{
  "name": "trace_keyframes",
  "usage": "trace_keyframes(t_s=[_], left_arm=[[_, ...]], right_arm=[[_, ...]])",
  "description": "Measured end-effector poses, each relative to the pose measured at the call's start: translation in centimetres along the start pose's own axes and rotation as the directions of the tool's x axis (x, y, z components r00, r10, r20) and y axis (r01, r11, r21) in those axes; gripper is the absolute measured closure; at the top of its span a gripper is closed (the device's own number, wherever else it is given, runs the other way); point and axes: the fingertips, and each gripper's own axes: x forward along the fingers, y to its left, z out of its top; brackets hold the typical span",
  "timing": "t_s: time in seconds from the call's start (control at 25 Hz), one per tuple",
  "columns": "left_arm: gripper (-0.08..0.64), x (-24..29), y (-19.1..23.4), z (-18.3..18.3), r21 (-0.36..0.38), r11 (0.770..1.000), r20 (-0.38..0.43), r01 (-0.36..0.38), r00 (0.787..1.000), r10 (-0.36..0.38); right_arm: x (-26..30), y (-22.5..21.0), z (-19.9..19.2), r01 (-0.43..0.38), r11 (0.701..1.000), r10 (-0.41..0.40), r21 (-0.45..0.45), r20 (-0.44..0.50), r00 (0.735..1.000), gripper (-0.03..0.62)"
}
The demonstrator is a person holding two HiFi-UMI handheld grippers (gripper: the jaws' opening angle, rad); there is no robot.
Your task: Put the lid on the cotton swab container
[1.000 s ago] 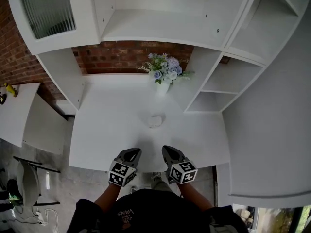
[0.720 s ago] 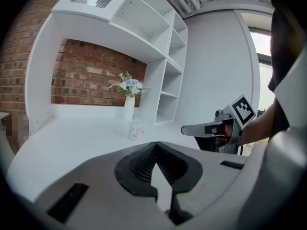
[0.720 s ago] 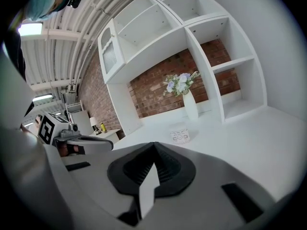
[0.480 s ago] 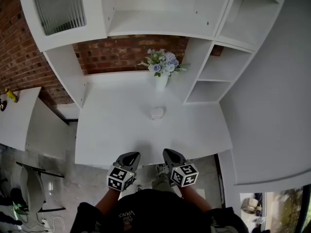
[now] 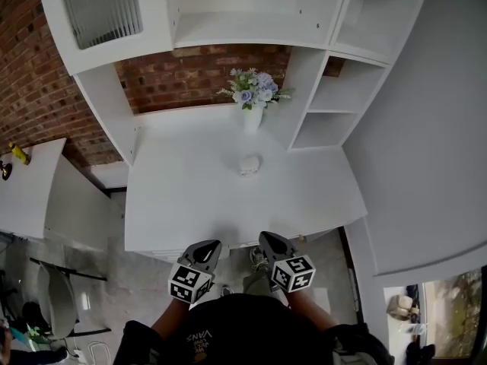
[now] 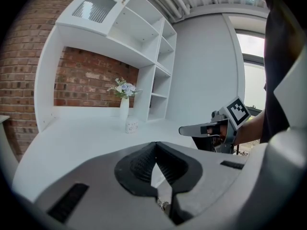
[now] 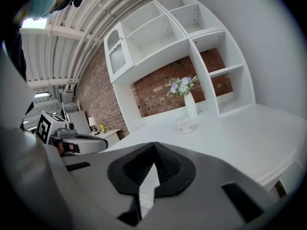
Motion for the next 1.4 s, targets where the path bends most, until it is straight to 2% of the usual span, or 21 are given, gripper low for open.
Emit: trace_keyframes(t_s=[0.64, 0.92, 1.4], left_arm=[[0.554, -2.1, -1.6, -1.0, 0.002, 0.999, 0.000, 0.043, 0.999, -0.043], [0.554, -1.7, -2.1, -1.0, 0.000, 0.998, 0.002, 0.069, 0.998, -0.069], [0.554, -1.1, -2.2, -0.1, 0.001, 0.998, 0.019, 0.064, 0.998, -0.064]], right_arm=[[-2.4, 2.4, -1.4, 0.030, 0.998, -0.031, -0.048, -0.010, 0.999, 0.594], [-2.7, 2.2, -1.1, 0.042, 0.997, -0.043, -0.059, -0.007, 0.999, 0.594], [-2.4, 1.5, -0.6, 0.045, 0.997, -0.046, -0.065, -0.006, 0.999, 0.594]])
